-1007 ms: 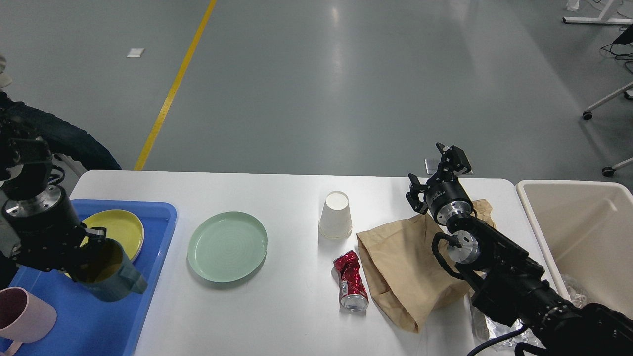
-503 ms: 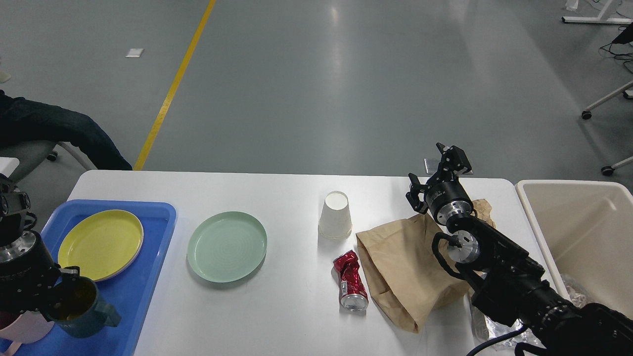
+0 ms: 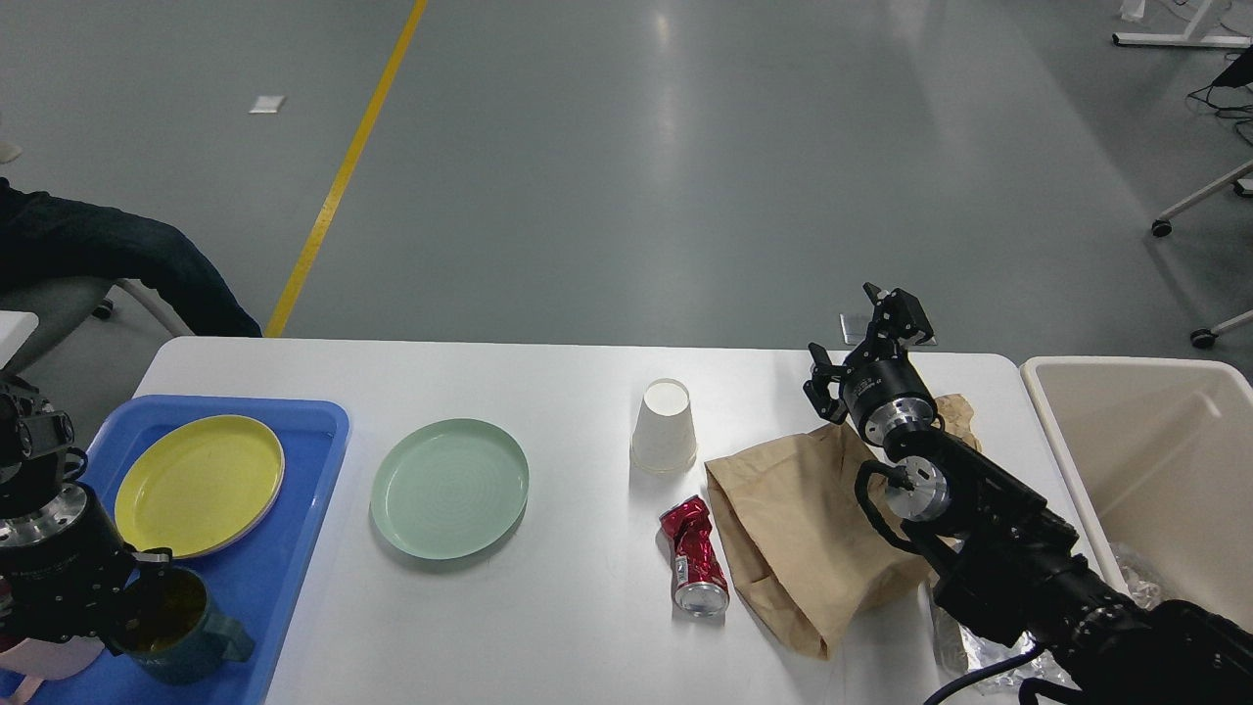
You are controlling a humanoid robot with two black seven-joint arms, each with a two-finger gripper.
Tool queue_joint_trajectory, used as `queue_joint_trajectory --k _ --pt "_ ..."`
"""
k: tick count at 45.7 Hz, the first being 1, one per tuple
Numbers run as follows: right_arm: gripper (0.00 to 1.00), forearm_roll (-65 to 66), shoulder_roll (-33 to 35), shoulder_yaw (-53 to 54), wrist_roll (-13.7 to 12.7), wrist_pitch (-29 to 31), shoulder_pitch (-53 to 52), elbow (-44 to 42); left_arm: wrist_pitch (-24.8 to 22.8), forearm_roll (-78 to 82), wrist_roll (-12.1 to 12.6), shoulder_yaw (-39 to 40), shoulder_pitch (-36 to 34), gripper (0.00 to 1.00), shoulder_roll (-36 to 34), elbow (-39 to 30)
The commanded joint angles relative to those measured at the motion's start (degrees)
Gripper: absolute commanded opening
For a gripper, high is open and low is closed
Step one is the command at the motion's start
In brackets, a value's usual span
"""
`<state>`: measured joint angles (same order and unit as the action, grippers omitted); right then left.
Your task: Tidy desktop
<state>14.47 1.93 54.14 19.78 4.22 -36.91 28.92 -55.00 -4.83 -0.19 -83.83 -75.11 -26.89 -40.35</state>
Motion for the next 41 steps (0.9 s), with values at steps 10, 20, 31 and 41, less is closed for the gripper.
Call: queue_joint_trajectory --k 10,20,31,41 --pt "1.0 0.03 0.0 0.0 0.0 0.0 0.0 0.0 3.14 0.26 -0.25 -0.11 -1.01 0.65 0.0 -0.08" --pt "1.0 0.03 0.0 0.0 0.0 0.0 0.0 0.0 3.76 0.35 -0.16 -1.43 -7.33 0.85 -0.09 -2.01" --pt "1.0 -0.06 0.0 0.0 0.0 0.0 0.0 0.0 3.49 0.35 -0.6 -6.08 -19.8 0.9 0.87 -7.1" --pt "1.0 0.03 0.0 0.0 0.0 0.0 0.0 0.0 3.93 -0.01 -0.69 -6.96 -28.95 0.9 6.93 -11.94"
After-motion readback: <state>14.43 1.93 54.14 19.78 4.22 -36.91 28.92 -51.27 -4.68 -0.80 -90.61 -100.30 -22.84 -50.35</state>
